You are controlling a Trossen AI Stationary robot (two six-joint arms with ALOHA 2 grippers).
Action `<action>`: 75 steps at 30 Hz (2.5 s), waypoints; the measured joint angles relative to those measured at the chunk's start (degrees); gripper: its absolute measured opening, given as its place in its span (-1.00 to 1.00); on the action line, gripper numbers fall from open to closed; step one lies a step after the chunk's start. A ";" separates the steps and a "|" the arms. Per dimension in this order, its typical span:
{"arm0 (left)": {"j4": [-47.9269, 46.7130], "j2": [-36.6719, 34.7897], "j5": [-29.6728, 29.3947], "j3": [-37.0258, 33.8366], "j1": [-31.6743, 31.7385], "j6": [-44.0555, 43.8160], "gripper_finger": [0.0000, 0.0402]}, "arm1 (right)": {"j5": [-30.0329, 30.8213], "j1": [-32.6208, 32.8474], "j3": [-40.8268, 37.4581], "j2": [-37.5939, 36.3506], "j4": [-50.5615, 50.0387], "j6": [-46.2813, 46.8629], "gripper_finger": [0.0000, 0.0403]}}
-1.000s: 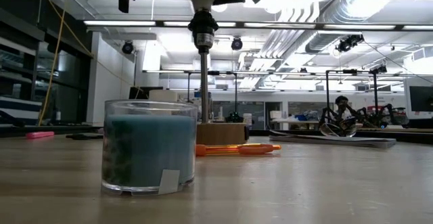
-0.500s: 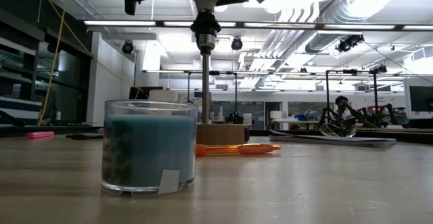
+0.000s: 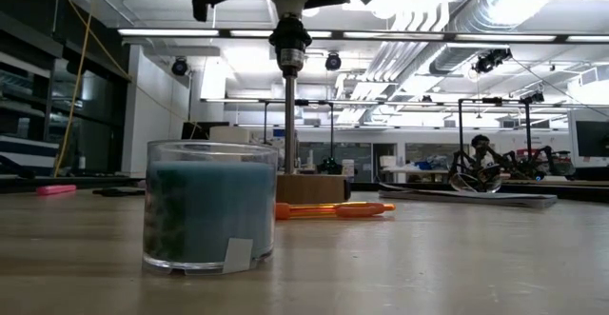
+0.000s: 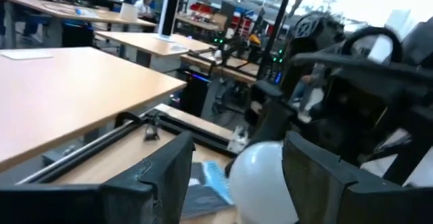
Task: Screw lightbulb
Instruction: Insert the light bulb into the lamp
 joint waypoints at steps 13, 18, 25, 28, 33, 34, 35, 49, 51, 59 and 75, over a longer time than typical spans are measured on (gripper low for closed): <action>-14.36 11.19 10.02 15.26 1.88 9.06 -0.99 | -1.32 0.10 0.00 -0.01 0.21 -0.85 0.22; -20.60 12.89 14.30 19.66 3.94 10.53 -1.00 | -1.43 0.60 0.00 0.00 0.37 -4.53 0.22; -23.82 11.45 18.37 20.68 5.38 10.95 -1.00 | -1.46 0.92 0.00 -0.01 0.38 -5.55 0.22; -25.06 11.07 18.55 20.59 4.82 10.70 -1.00 | -1.15 0.94 0.00 -0.02 0.28 -6.01 0.22; -25.28 8.83 19.72 20.61 3.21 12.99 -1.00 | -0.52 0.92 0.00 0.00 0.16 -4.74 0.22; -25.75 8.49 19.77 20.61 2.97 13.74 -1.00 | -0.53 0.92 0.00 0.00 0.15 -4.50 0.22; -25.77 8.17 19.82 20.61 2.79 14.49 -1.00 | -0.54 0.92 0.00 0.00 0.18 -4.43 0.22; -24.10 10.87 20.85 20.61 3.24 15.59 -1.00 | -0.52 0.92 0.00 0.00 0.22 -4.31 0.22; -24.36 10.86 21.04 20.61 3.26 15.66 -1.00 | -0.52 0.92 0.00 0.00 0.22 -4.31 0.22; -26.16 10.85 21.30 20.61 3.34 16.60 -1.00 | -0.45 0.92 0.00 0.00 0.16 -4.62 0.22; -26.35 10.85 21.17 20.61 3.32 17.03 -1.00 | -1.44 0.90 0.00 0.00 0.20 -5.11 0.22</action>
